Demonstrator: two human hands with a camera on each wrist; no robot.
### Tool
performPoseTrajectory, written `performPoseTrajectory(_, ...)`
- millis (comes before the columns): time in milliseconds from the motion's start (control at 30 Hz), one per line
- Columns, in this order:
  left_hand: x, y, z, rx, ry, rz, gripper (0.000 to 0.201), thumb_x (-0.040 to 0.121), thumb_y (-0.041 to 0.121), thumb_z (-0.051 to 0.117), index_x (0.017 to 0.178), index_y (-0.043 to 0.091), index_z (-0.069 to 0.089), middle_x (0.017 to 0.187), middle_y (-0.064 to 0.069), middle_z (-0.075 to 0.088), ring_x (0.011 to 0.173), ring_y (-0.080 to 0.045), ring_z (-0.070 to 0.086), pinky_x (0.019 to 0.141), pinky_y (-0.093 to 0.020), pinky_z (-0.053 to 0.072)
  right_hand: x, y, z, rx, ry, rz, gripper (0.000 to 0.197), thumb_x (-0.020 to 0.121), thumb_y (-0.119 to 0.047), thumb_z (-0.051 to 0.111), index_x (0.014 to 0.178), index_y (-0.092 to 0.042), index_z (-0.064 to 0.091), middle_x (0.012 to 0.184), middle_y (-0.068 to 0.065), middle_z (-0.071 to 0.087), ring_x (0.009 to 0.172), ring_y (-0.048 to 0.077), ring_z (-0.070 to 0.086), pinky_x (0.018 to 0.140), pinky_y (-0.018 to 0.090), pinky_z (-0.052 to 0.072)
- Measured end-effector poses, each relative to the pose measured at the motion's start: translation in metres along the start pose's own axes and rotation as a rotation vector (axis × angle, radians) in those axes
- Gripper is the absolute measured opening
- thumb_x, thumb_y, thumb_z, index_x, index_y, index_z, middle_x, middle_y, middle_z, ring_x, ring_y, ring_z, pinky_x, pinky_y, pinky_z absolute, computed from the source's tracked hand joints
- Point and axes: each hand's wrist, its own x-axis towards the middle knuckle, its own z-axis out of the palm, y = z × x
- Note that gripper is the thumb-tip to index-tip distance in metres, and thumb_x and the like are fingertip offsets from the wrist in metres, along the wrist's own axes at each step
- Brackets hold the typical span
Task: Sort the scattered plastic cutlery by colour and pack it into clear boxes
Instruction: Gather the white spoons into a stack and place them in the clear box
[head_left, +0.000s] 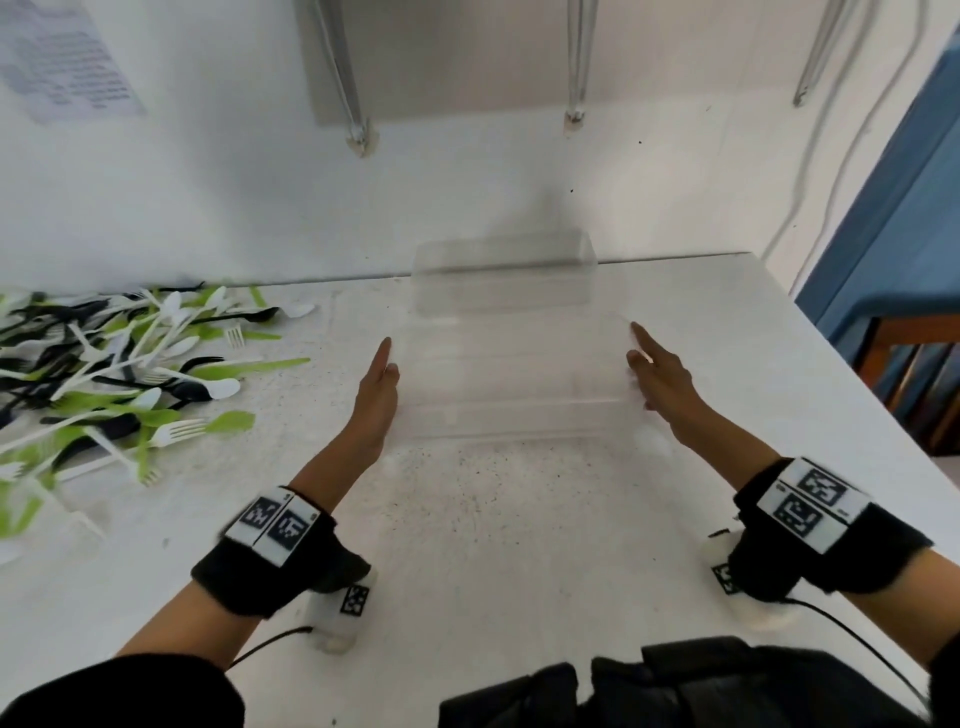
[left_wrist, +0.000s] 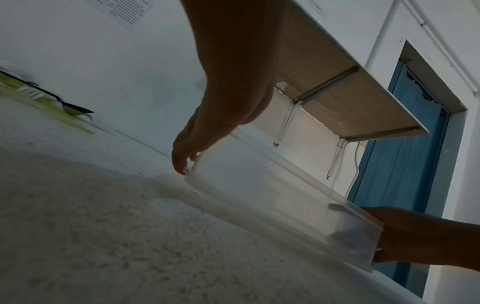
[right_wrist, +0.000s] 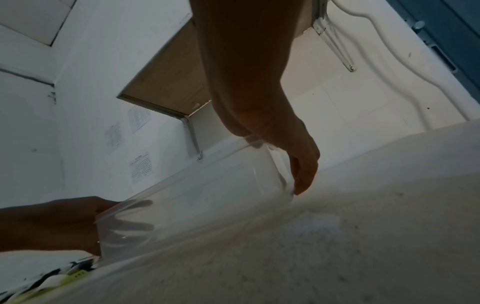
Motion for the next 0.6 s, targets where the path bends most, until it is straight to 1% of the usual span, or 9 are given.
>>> performPoseTrajectory(67, -0.003, -0.002, 0.0, 0.022, -0.011, -0.001, 0.044, 0.104, 0.022, 0.025, 0.147, 0.031, 0.023, 0.154, -0.005, 0.026, 0.14, -0.023, 0.026, 0.116, -0.044, 0.018, -0.006, 0.002, -0.003, -0.039, -0.038, 0.002, 0.05, 0.1, -0.027, 0.038, 0.147, -0.031, 0.023, 0.147, 0.012, 0.035, 0.123, 0.024, 0.044, 0.1, 0.037, 0.037)
performPoseTrajectory(167, -0.006, -0.002, 0.001, 0.03, -0.008, -0.015, 0.045, 0.104, 0.019, 0.025, 0.147, 0.03, 0.024, 0.153, -0.006, 0.027, 0.14, -0.024, 0.027, 0.116, -0.044, 0.019, -0.009, 0.001, -0.005, -0.049, -0.054, 0.017, 0.05, 0.1, -0.026, 0.039, 0.147, -0.031, 0.022, 0.14, 0.009, 0.041, 0.118, 0.021, 0.043, 0.108, 0.043, 0.036)
performPoseTrajectory(233, -0.006, -0.003, 0.002, 0.029, -0.001, -0.028, 0.045, 0.103, 0.018, 0.025, 0.146, 0.031, 0.026, 0.153, -0.006, 0.028, 0.139, -0.024, 0.028, 0.116, -0.044, 0.018, -0.009, 0.001, -0.007, -0.05, -0.067, 0.03, 0.049, 0.1, -0.027, 0.037, 0.147, -0.031, 0.023, 0.139, 0.007, 0.041, 0.126, 0.027, 0.042, 0.105, 0.042, 0.038)
performPoseTrajectory(333, -0.004, -0.005, 0.001, 0.016, -0.003, -0.057, 0.045, 0.103, 0.017, 0.027, 0.145, 0.031, 0.029, 0.151, -0.006, 0.031, 0.138, -0.024, 0.031, 0.113, -0.04, 0.024, -0.01, 0.003, -0.008, -0.023, -0.099, 0.055, 0.048, 0.1, -0.028, 0.037, 0.146, -0.033, 0.024, 0.143, 0.007, 0.038, 0.117, 0.027, 0.047, 0.092, 0.038, 0.046)
performPoseTrajectory(367, -0.004, -0.005, 0.0, 0.015, -0.004, -0.067, 0.045, 0.102, 0.017, 0.028, 0.145, 0.031, 0.029, 0.15, -0.006, 0.033, 0.136, -0.024, 0.033, 0.108, -0.037, 0.029, -0.009, 0.004, -0.009, -0.011, -0.105, 0.059, 0.047, 0.1, -0.028, 0.038, 0.145, -0.034, 0.026, 0.138, 0.008, 0.042, 0.114, 0.026, 0.048, 0.089, 0.038, 0.047)
performPoseTrajectory(433, -0.005, -0.004, -0.003, 0.001, -0.017, -0.076, 0.045, 0.102, 0.017, 0.032, 0.144, 0.031, 0.031, 0.148, -0.007, 0.036, 0.133, -0.025, 0.036, 0.096, -0.034, 0.032, -0.007, 0.005, -0.012, 0.015, -0.118, 0.063, 0.049, 0.099, -0.027, 0.043, 0.145, -0.035, 0.029, 0.115, 0.008, 0.051, 0.109, 0.025, 0.05, 0.086, 0.038, 0.049)
performPoseTrajectory(500, -0.005, -0.001, -0.006, -0.025, -0.038, -0.087, 0.046, 0.1, 0.016, 0.036, 0.144, 0.031, 0.032, 0.146, -0.006, 0.039, 0.132, -0.026, 0.037, 0.093, -0.035, 0.032, -0.006, 0.007, -0.016, 0.031, -0.142, 0.053, 0.05, 0.097, -0.026, 0.047, 0.144, -0.034, 0.031, 0.094, 0.007, 0.053, 0.101, 0.023, 0.051, 0.086, 0.038, 0.05)
performPoseTrajectory(533, -0.005, -0.001, -0.007, -0.027, -0.041, -0.091, 0.046, 0.1, 0.015, 0.037, 0.143, 0.03, 0.034, 0.144, -0.007, 0.041, 0.131, -0.026, 0.039, 0.093, -0.035, 0.033, -0.006, 0.007, -0.017, 0.014, -0.147, 0.04, 0.051, 0.097, -0.025, 0.048, 0.144, -0.032, 0.032, 0.095, 0.011, 0.056, 0.102, 0.025, 0.052, 0.088, 0.038, 0.049)
performPoseTrajectory(600, -0.003, 0.0, -0.01, 0.022, -0.014, -0.073, 0.046, 0.098, 0.013, 0.04, 0.142, 0.029, 0.038, 0.141, -0.008, 0.044, 0.125, -0.025, 0.043, 0.094, -0.036, 0.036, -0.004, 0.009, -0.017, -0.146, -0.1, -0.037, 0.05, 0.095, -0.025, 0.05, 0.143, -0.027, 0.035, 0.118, 0.018, 0.053, 0.114, 0.03, 0.05, 0.099, 0.039, 0.042)
